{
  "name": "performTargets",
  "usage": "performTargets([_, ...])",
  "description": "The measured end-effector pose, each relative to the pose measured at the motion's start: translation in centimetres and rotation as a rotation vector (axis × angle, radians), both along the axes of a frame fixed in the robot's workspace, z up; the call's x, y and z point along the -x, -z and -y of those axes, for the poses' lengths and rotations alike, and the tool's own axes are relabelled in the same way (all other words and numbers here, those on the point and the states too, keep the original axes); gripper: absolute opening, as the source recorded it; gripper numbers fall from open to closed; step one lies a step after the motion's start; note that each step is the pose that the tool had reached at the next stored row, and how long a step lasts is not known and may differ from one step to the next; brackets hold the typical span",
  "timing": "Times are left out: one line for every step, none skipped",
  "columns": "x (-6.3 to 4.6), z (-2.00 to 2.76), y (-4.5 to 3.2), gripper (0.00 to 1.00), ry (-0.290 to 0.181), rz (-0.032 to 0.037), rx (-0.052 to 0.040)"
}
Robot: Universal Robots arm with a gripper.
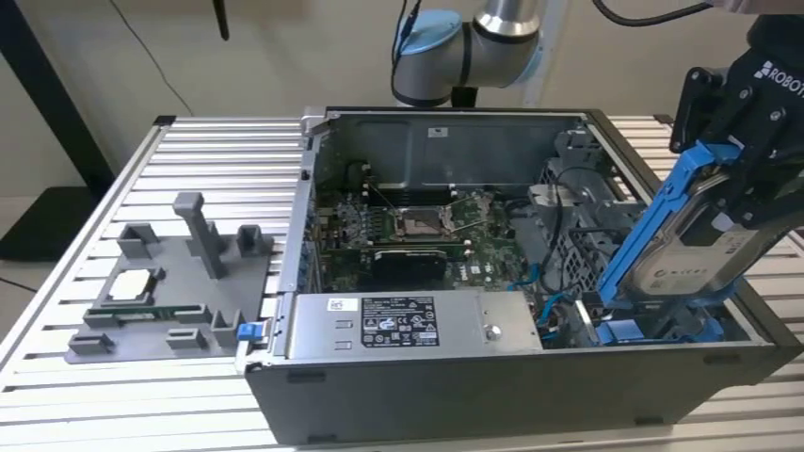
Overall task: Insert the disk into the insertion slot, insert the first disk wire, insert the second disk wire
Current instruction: 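Insert the disk into the insertion slot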
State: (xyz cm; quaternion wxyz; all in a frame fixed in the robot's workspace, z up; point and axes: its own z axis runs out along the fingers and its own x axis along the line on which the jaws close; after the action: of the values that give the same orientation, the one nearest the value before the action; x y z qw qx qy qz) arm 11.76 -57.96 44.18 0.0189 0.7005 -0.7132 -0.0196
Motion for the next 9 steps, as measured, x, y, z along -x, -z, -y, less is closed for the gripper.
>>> performTargets([0.0,0.0,0.1,0.0,0.0,-0.0001,-0.001])
performTargets([0.0,0.0,0.2,0.0,0.0,-0.0004,-0.0021])
performTargets([0.0,0.0,0.3,0.0,0.0,-0.001,-0.0028])
performTargets([0.0,0.0,0.4,0.0,0.0,-0.0015,-0.0033])
performTargets([0.0,0.0,0.51,0.0,0.0,-0.0019,-0.004])
performTargets([0.0,0.0,0.61,0.0,0.0,-0.002,-0.0047])
performTargets([0.0,0.0,0.67,0.0,0.0,-0.002,-0.0052])
performTargets([0.0,0.0,0.69,0.0,0.0,-0.002,-0.0054])
performTargets([0.0,0.0,0.69,0.0,0.0,-0.0021,-0.0053])
